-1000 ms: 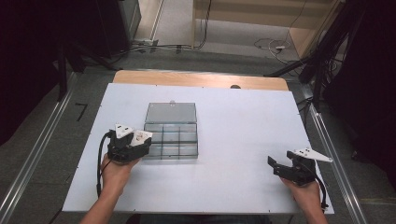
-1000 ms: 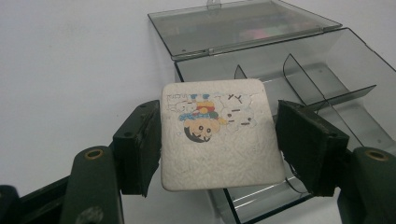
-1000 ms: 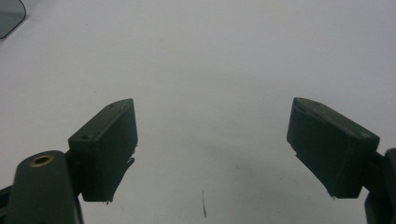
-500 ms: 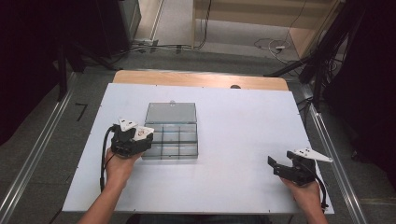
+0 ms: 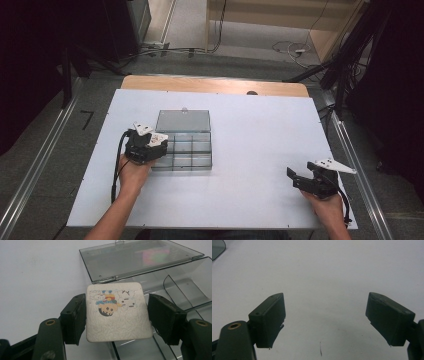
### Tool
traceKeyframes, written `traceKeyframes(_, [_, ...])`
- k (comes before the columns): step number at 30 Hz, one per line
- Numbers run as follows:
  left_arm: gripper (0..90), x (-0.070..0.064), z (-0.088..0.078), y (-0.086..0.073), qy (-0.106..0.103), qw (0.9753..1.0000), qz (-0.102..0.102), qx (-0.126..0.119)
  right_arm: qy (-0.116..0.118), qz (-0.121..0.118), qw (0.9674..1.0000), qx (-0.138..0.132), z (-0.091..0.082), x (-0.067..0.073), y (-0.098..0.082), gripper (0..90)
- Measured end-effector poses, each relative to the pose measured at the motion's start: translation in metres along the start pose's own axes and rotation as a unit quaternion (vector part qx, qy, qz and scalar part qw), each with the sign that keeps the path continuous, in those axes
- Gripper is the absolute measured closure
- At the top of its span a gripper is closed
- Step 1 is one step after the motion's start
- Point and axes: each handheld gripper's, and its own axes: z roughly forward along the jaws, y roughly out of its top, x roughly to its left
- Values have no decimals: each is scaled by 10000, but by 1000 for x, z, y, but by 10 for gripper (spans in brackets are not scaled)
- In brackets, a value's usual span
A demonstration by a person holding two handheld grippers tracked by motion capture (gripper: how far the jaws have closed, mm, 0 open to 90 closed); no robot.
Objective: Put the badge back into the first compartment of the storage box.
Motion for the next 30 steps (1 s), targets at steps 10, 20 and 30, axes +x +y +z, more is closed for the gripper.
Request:
traceKeyframes(10, [330,-5,5,2,194,9997,163,22,8,2,10000,10,0,0,0,150])
traceKeyframes(20, [330,-9,9,4,251,9994,240,45,10,-9,10000,10,0,0,0,150])
traceKeyframes(30, [257,-11,11,5,326,9990,296,-12,12,-7,10000,9,0,0,0,151])
